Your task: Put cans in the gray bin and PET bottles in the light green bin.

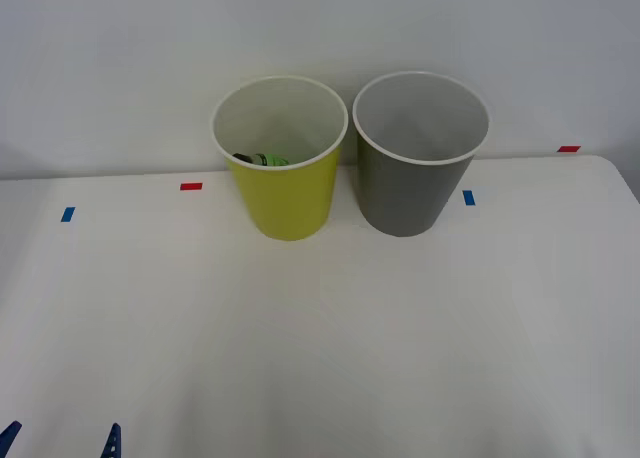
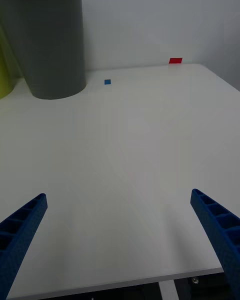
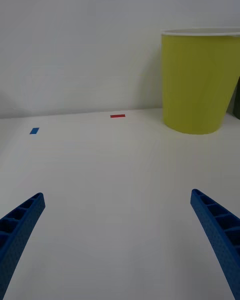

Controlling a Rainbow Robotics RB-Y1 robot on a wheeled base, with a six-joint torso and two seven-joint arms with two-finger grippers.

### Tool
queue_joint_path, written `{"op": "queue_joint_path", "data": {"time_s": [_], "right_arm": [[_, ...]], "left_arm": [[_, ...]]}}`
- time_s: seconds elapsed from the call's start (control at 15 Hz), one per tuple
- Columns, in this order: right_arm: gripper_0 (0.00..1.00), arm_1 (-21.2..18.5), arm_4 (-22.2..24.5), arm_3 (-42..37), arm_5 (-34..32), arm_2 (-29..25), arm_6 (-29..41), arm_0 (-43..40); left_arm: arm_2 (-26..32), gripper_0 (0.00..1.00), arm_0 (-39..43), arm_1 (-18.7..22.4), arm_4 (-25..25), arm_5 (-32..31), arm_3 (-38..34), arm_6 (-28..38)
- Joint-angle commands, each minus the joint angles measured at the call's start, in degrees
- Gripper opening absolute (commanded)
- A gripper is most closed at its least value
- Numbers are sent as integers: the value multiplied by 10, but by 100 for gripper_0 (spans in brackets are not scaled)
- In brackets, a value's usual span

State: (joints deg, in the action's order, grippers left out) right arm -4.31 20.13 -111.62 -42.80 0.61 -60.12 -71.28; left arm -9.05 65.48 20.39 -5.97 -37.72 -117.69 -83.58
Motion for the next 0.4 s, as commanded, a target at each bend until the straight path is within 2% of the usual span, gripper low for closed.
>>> {"op": "queue_joint_path", "data": {"time_s": [0.07, 0.4], "right_arm": [[100, 0, 0, 0, 0, 0, 0, 0], [100, 0, 0, 0, 0, 0, 0, 0]], "left_arm": [[0, 100, 0, 0, 0, 0, 0, 0], [0, 100, 0, 0, 0, 0, 0, 0]]}}
